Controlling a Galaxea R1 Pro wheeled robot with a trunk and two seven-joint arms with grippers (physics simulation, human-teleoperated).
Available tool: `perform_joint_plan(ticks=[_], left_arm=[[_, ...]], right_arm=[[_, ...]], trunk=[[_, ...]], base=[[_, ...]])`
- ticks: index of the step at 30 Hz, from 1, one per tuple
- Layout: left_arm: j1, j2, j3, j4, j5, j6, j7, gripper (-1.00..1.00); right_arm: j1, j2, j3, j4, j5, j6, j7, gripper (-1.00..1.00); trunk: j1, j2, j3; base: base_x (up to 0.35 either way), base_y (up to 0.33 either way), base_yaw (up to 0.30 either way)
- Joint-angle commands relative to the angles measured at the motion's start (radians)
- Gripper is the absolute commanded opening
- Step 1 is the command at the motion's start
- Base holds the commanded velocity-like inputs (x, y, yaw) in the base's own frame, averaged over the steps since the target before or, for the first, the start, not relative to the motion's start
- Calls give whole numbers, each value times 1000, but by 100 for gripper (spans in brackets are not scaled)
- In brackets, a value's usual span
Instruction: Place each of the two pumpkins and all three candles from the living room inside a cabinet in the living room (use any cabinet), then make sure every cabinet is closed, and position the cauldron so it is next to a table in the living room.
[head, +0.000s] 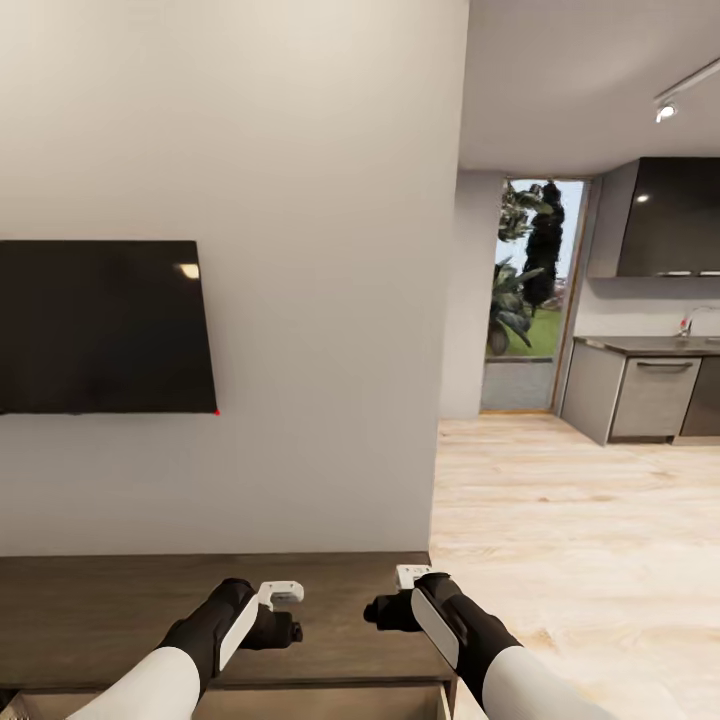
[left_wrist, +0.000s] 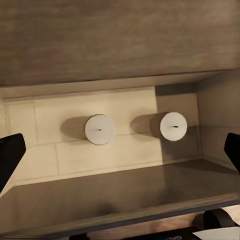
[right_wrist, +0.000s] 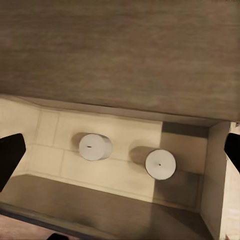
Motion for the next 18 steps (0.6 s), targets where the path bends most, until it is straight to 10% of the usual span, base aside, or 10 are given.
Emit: perform_joint_plan(ticks=[1, 18], left_arm=[[-1, 1, -7, -1, 9, 4, 3, 100], [-1, 1, -7, -2, 9, -4, -1, 100]], right_arm=[[-1, -1, 5, -2, -10, 3, -9, 100], [-1, 0, 7, -2, -10, 3, -10, 100]], trunk=[[-4, 6, 1], [-12, 20, -3]], base=[[0, 0, 187], [0, 58, 248]])
